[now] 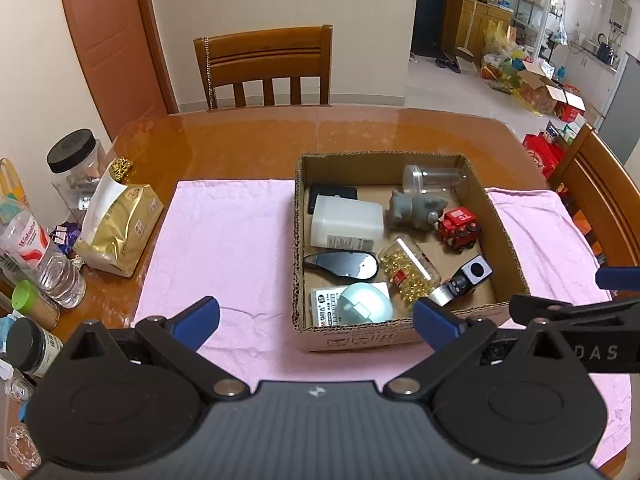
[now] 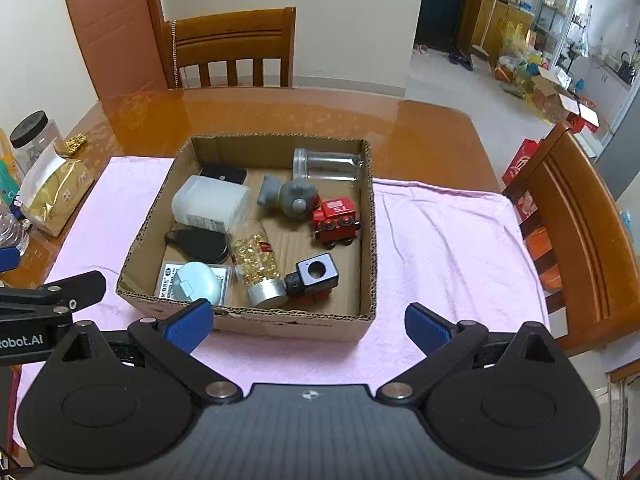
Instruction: Organize rigid objects
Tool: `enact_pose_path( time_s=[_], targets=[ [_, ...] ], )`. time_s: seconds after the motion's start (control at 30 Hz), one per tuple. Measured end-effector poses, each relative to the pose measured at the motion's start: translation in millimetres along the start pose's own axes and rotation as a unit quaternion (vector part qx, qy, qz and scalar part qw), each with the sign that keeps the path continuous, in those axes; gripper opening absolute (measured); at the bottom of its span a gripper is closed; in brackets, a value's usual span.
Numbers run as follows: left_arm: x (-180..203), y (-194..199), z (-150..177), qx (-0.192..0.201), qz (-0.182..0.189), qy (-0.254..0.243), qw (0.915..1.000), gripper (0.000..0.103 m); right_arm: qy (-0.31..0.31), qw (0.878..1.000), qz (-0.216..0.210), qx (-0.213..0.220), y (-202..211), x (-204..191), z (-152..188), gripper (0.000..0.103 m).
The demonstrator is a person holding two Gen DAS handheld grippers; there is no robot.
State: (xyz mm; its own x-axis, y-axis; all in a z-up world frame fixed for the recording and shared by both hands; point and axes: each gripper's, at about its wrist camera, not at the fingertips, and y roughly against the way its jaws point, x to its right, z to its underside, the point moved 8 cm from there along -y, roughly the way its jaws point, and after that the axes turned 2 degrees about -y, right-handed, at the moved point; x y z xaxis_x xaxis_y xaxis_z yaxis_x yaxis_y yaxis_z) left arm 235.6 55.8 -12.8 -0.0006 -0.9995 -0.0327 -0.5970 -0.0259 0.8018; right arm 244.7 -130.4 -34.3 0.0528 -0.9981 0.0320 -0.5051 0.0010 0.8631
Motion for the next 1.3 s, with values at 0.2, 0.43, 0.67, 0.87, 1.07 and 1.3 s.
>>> enact_pose_path(
  time_s=[0.2, 0.43, 0.67, 0.87, 1.07, 1.3],
  targets=[
    [1.8, -1.3, 2.2, -0.007, -0.005, 0.002, 1.0, 0.102, -0.005, 1.0, -0.002, -0.001, 1.1, 3.9, 1.1, 0.103],
    [2.3, -1.8, 2.9, -0.008, -0.006, -0.002, 0.9999, 0.102, -0.008, 1.0, 0.0, 0.001, 3.5, 4.3, 3.5, 0.103],
    [4.2, -1.5, 0.8, -0.007, -0.006, -0.005, 0.9999, 0.102, -0.014, 1.0, 0.003, 0.004, 5.0, 6.5, 3.6, 0.103],
    [4.9, -2.0, -0.7, -0.009, -0.006, -0.006, 0.9999, 0.102, -0.013, 1.0, 0.005, 0.003, 4.5, 6.9, 3.0, 0.103],
    [4.9, -2.1, -0.5, -0.008, -0.006, -0.007, 0.9999, 0.102, -0.013, 1.0, 0.006, 0.003, 4.5, 6.8, 3.1, 0.103],
    [4.3, -2.1, -0.6, -0.008, -0.007, -0.006, 0.9999, 0.102, -0.013, 1.0, 0.008, 0.004, 4.7, 6.5, 3.4, 0.103]
  ],
)
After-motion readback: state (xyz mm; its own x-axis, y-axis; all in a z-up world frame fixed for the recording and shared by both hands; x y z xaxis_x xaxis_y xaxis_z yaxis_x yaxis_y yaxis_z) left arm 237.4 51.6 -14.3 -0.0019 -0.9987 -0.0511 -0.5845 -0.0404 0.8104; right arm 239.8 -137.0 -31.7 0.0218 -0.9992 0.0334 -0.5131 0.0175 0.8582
